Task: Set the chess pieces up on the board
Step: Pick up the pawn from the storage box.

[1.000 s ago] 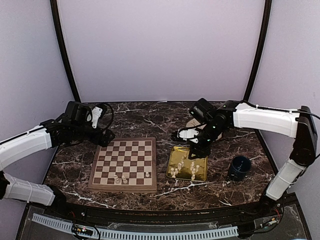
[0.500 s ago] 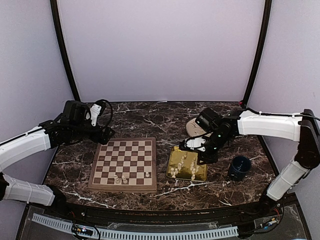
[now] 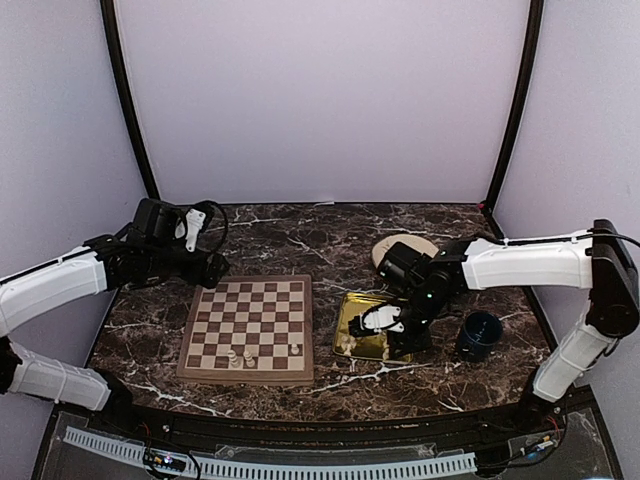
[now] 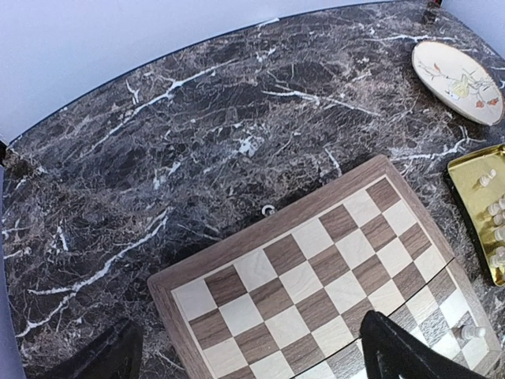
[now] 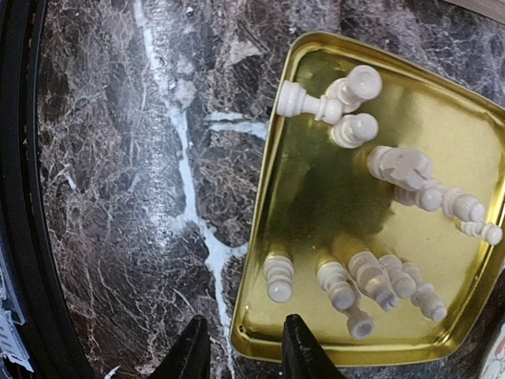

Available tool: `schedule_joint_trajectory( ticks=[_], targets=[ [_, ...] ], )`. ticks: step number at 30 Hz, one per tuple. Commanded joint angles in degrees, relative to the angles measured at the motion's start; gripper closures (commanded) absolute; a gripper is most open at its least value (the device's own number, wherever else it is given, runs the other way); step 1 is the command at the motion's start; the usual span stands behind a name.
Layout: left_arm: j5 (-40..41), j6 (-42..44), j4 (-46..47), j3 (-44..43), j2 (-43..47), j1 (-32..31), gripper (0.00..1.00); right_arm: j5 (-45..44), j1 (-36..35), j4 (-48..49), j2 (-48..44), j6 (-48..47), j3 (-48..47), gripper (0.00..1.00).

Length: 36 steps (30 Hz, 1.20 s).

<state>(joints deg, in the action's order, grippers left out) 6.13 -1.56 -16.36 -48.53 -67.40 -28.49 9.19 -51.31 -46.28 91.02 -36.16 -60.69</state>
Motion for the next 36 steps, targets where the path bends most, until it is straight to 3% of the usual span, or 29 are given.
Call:
schedule_joint_trajectory(
  ticks=[1,10,16,25,36],
  targets=[
    [-0.8,0.9,1.5,0.7,3.4,0.2,0.01,-1.5,-1.1,1.9,3.4,-0.3,-0.2,0.69],
    [2.4,-0.7,-4.5,-3.7,-3.8,0.4,0.01,-2.8,-1.4,2.3,6.9,0.8,-2.6,0.71],
    [0.5,1.6,-2.7,-2.5,-2.4,0.4,0.01,-2.5,-1.5,3.1,8.4,1.3,-2.9,0.72],
    [2.2,1.5,-3.0,-2.8,-2.2,0.4,0.01,-1.6,-1.5,2.9,10.4,1.4,-4.3,0.85],
    [-1.7,1.7,-3.2,-3.0,-3.1,0.4,0.01,2.3,-0.8,0.5,10.3,1.5,-6.7,0.96]
  ],
)
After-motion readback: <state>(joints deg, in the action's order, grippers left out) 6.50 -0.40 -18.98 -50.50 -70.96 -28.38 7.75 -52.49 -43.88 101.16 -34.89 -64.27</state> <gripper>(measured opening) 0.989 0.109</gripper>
